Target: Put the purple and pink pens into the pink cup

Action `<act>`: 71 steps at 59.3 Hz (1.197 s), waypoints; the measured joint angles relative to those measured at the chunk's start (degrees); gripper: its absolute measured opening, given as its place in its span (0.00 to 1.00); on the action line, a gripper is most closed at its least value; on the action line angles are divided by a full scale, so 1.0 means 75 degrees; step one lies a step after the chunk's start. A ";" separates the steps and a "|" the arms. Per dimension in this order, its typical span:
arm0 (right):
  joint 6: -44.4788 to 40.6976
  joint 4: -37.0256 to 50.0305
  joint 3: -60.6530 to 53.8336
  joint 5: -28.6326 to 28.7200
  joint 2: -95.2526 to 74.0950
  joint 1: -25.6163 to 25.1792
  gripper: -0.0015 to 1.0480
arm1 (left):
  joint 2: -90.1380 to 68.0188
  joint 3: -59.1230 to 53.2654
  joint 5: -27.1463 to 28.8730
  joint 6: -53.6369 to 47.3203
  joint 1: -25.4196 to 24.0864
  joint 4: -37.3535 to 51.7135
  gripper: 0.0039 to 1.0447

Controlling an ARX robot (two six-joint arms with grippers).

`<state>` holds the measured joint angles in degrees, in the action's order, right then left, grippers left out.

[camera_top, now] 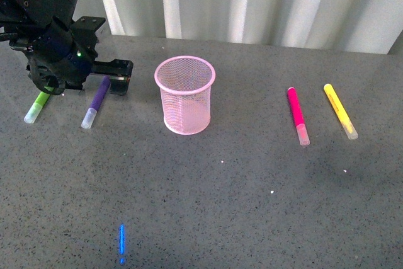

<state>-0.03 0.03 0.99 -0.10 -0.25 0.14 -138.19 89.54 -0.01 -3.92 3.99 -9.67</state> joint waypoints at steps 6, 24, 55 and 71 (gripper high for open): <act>0.0000 0.0000 0.0000 0.0000 0.0000 0.0000 0.93 | -0.0017 0.0000 -0.0003 0.0017 0.0029 0.0041 0.78; 0.0000 0.0000 0.0000 0.0000 0.0000 0.0000 0.93 | -0.0015 -0.0044 -0.0067 0.0189 0.0085 0.0035 0.34; 0.0000 0.0000 0.0000 0.0000 0.0000 0.0000 0.93 | 0.0758 -0.1425 -0.0219 0.0819 0.0093 0.1585 0.12; 0.0000 0.0000 0.0000 -0.0003 0.0000 0.0000 0.93 | 0.2786 -0.3092 -0.0332 0.1367 0.0149 0.4596 0.12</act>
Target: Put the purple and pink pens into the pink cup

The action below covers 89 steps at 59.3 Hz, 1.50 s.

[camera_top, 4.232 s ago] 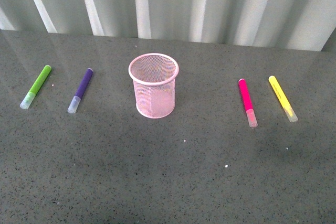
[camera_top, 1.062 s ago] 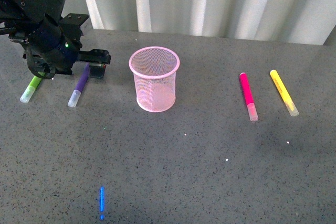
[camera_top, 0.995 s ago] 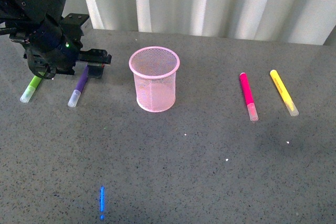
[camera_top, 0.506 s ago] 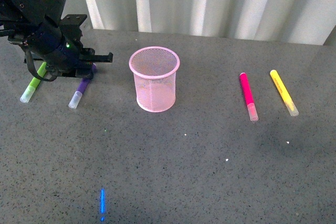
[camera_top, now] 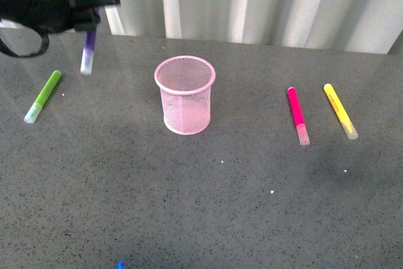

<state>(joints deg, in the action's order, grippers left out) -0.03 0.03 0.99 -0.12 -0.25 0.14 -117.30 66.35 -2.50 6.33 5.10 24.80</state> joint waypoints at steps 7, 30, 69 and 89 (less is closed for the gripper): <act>0.0000 0.0000 0.0000 0.0003 0.0000 0.0000 0.93 | 0.0708 -0.0868 -0.0093 0.0519 0.0239 0.1743 0.12; 0.0000 0.0000 0.0000 0.0003 0.0000 0.0000 0.93 | 0.0545 -0.2288 0.1271 0.1536 0.2221 0.5403 0.12; 0.0000 0.0000 0.0000 0.0003 0.0000 0.0000 0.93 | -0.0880 -0.1533 0.2349 0.2550 0.2824 0.5021 0.12; 0.0000 0.0000 0.0000 0.0003 0.0000 0.0000 0.93 | -0.1113 -0.1294 0.2372 0.2390 0.2681 0.5059 0.12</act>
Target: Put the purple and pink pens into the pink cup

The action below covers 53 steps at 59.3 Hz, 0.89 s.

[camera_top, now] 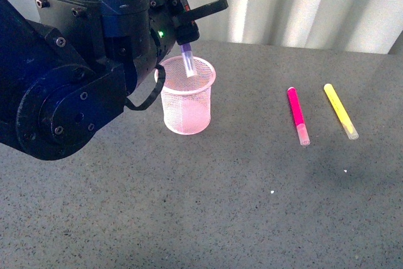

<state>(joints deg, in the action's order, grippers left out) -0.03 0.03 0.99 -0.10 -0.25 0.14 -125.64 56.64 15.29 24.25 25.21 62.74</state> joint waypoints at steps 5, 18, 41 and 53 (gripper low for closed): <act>0.0000 0.0000 0.0000 0.0000 0.0000 0.0000 0.93 | -0.0038 0.0000 -0.0003 -0.0052 0.0012 0.0085 0.12; 0.0003 0.0000 0.0000 -0.0003 0.0000 0.0000 0.93 | -0.0152 -0.0009 0.0181 -0.0166 0.0067 0.0079 0.35; 0.0000 0.0000 0.0000 0.0000 0.0000 0.0000 0.93 | 0.2177 -0.0880 -0.0061 -0.0338 -0.0175 -0.2597 0.93; 0.0000 0.0000 0.0000 0.0000 0.0000 0.0000 0.93 | 0.4089 -0.1553 -0.0603 -0.0761 -0.0315 -0.5555 0.94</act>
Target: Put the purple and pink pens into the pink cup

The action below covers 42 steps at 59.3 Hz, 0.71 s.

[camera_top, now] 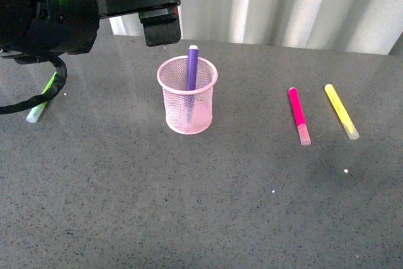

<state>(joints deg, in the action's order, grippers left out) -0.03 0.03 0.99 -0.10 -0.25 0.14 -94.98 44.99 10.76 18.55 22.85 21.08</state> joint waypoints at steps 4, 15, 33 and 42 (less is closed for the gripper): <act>0.0000 0.0000 0.0000 0.0000 0.0000 0.0000 0.93 | 0.0009 -0.0003 -0.0035 -0.0044 0.0003 -0.0026 0.94; 0.0000 0.0000 0.0000 0.0000 0.0000 0.0000 0.93 | -0.0294 -0.0691 0.0994 -0.0895 -0.0003 0.2241 0.83; 0.0003 0.0000 0.0000 0.0000 0.0000 0.0000 0.93 | 0.1641 -0.3920 0.0309 -0.2326 -0.1259 0.6070 0.20; 0.0003 0.0000 0.0000 0.0000 0.0000 0.0000 0.93 | 0.2553 -0.4549 -0.0067 -0.2381 -0.1603 0.5761 0.03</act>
<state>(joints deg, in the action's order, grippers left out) -0.01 0.03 0.99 -0.10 -0.25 0.14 -75.83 10.87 10.26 0.69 10.83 64.29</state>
